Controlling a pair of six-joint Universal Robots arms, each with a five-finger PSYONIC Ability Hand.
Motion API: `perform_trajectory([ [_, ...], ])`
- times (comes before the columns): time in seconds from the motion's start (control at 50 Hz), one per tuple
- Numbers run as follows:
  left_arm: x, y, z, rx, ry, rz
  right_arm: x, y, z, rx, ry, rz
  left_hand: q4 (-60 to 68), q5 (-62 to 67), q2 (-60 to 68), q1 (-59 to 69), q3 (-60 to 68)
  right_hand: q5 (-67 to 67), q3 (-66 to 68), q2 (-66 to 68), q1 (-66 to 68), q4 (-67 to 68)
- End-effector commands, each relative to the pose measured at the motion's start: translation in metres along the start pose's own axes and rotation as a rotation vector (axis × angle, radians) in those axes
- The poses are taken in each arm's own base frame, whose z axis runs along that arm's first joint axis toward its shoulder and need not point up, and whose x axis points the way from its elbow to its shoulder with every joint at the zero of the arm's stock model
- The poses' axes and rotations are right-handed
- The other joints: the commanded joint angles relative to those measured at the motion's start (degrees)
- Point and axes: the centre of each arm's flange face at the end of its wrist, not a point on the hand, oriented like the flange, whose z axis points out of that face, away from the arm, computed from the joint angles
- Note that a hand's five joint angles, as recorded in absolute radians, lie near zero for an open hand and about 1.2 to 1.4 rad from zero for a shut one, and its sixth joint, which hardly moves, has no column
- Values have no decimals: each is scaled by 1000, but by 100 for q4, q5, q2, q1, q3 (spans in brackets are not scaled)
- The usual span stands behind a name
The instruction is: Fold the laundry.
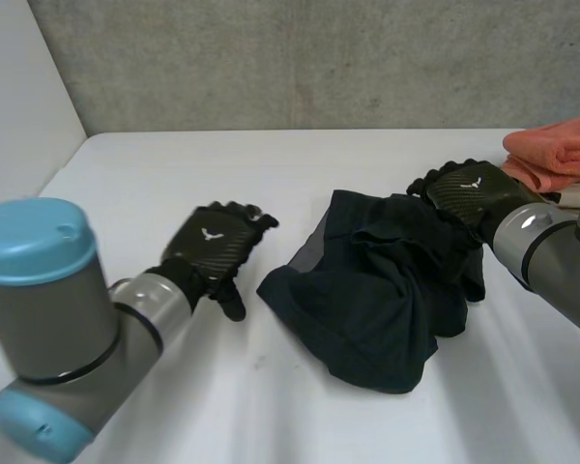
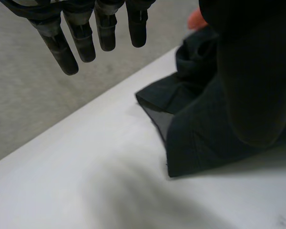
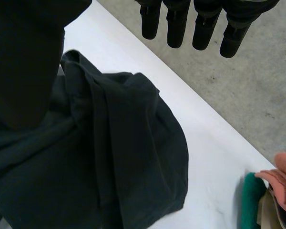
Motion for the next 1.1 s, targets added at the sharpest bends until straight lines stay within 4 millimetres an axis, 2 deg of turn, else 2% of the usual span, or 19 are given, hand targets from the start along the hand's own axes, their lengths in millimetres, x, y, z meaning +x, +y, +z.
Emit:
perform_trajectory([
  [0.02,16,34,49,3,115,67,1,16,3,-20,23,-7,55,-56,68,81,44,-265,-196,-212,-269,-210],
  [0.08,22,45,60,-13,132,68,-1,23,3,-32,24,-6,490,379,503,516,480,-265,-196,-212,-269,-210],
  [0.12,26,51,69,-10,138,70,-2,28,3,-40,25,-5,1632,1521,1645,1658,1621,-265,-196,-212,-269,-210],
  [0.16,28,52,74,0,140,71,-1,32,3,-44,31,-4,3058,2948,3072,3084,3048,-265,-196,-212,-269,-210],
  [0.2,29,52,80,17,134,81,1,36,4,-43,42,-5,6233,6122,6246,6259,6222,-265,-196,-212,-269,-210],
  [0.24,25,45,82,42,110,93,4,37,4,-38,53,-10,6832,6721,6845,6858,6822,-265,-196,-212,-269,-210],
  [0.32,-11,-2,86,187,-115,127,12,36,4,-20,82,-22,6832,6721,6845,6858,6822,-265,-196,-212,-269,-210],
  [0.34,-37,-36,84,295,-263,115,15,35,3,-11,91,-28,6832,6721,6845,6858,6822,-265,-196,-212,-269,-210],
  [0.42,-87,-119,70,595,-488,78,16,31,1,2,95,-37,6832,6721,6845,6858,6822,-265,-196,-212,-269,-210],
  [0.48,-93,-163,61,742,-464,83,15,30,0,9,92,-36,6832,6721,6845,6858,6822,-265,-196,-212,-269,-210],
  [0.58,-70,-193,61,837,-312,57,12,30,0,11,87,-33,6832,6721,6845,6858,6822,-265,-196,-212,-269,-210],
  [0.68,-26,-176,80,805,-137,-4,14,32,2,15,98,-23,6832,6721,6845,6858,6822,-265,-196,-212,-269,-210],
  [0.76,27,-120,97,627,49,-24,18,36,2,7,109,-14,6832,6721,6845,6858,6822,-265,-196,-212,-269,-210],
  [0.78,45,-91,99,530,122,-22,20,37,2,3,113,-11,6434,6323,6448,6460,6424,-265,-196,-212,-269,-210],
  [0.84,65,-50,96,392,214,-22,23,40,3,-2,124,-6,5022,4911,5035,5048,5011,-265,-196,-212,-269,-210],
  [0.9,80,-9,81,247,291,-5,27,44,6,0,129,-2,1682,1571,1696,1708,1672,-265,-196,-212,-269,-210],
  [0.96,75,-9,71,245,271,26,26,42,7,16,120,-3,681,570,694,706,670,-265,-196,-212,-269,-210],
  [1.0,60,-26,58,288,202,57,22,39,6,41,96,-9,-145,-256,-131,-119,-155,-265,-196,-212,-269,-210],
  [1.1,25,-55,25,343,8,89,5,28,2,109,12,-36,-164,-275,-150,-138,-174,-265,-196,-212,-269,-210],
])
